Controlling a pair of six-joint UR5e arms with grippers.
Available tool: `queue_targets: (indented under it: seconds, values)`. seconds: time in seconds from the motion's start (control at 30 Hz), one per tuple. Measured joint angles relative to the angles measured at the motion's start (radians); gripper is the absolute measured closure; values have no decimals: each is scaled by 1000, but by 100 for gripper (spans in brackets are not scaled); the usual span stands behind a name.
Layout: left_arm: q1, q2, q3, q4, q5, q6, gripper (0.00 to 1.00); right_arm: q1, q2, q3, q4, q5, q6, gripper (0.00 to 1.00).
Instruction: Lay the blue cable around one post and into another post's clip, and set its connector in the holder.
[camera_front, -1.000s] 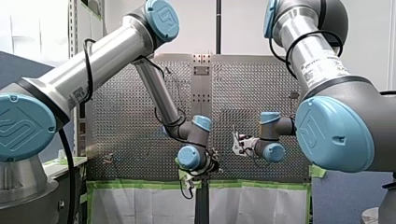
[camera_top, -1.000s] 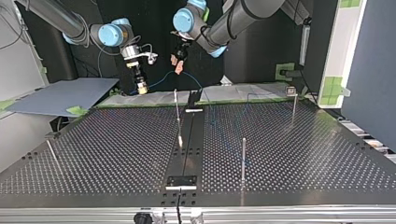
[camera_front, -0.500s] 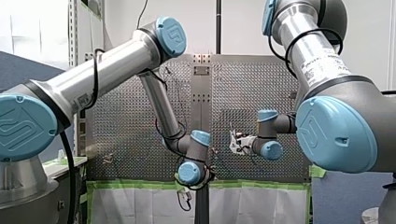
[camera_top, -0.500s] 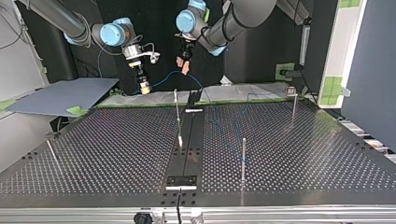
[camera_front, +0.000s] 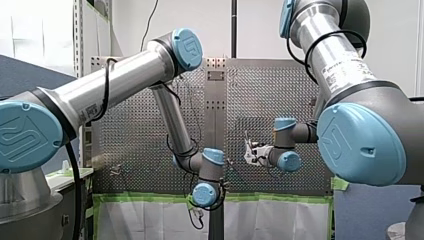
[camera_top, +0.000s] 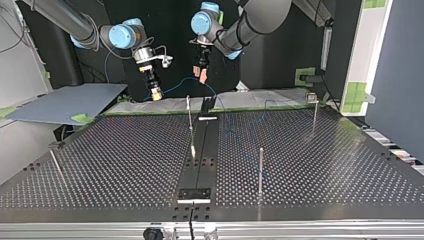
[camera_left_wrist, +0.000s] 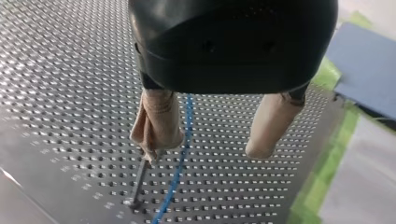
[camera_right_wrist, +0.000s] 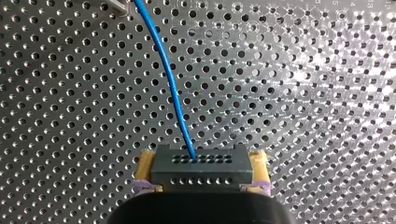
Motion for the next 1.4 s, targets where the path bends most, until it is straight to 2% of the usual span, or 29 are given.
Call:
queue_targets:
  seconds: [0.17,0.3,0.47,0.7,0.73,0.77,0.8,0.83,0.87,0.9,0.93,1.17,1.4]
  values:
    - [-15,5,0,40,-25,27,0,1,1,0,-2,0,2,100]
    - [-23,6,5,77,1,51,0,3,1,0,-4,0,3,100]
    - [-21,6,15,124,41,56,0,5,1,0,-5,1,5,100]
    - [-11,6,31,181,36,57,0,11,1,0,-3,-1,6,100]
    - [-10,6,33,187,31,58,4,12,1,0,-2,-2,6,100]
    - [-9,6,35,193,24,58,21,12,1,0,-2,-2,7,100]
    - [-9,6,36,197,18,59,21,12,1,0,-2,-3,7,100]
    - [-9,6,37,198,12,59,48,12,1,0,-2,-3,8,100]
    - [-9,6,38,198,4,60,56,12,1,0,-2,-3,8,100]
    - [-9,6,38,195,-3,61,56,12,1,0,-2,-3,8,100]
    - [-9,6,38,191,-11,63,79,12,1,0,-2,-2,8,100]
    - [-6,5,38,154,-47,107,79,4,2,0,3,3,20,100]
    - [6,5,39,144,-42,171,81,-8,15,-1,-14,27,39,100]
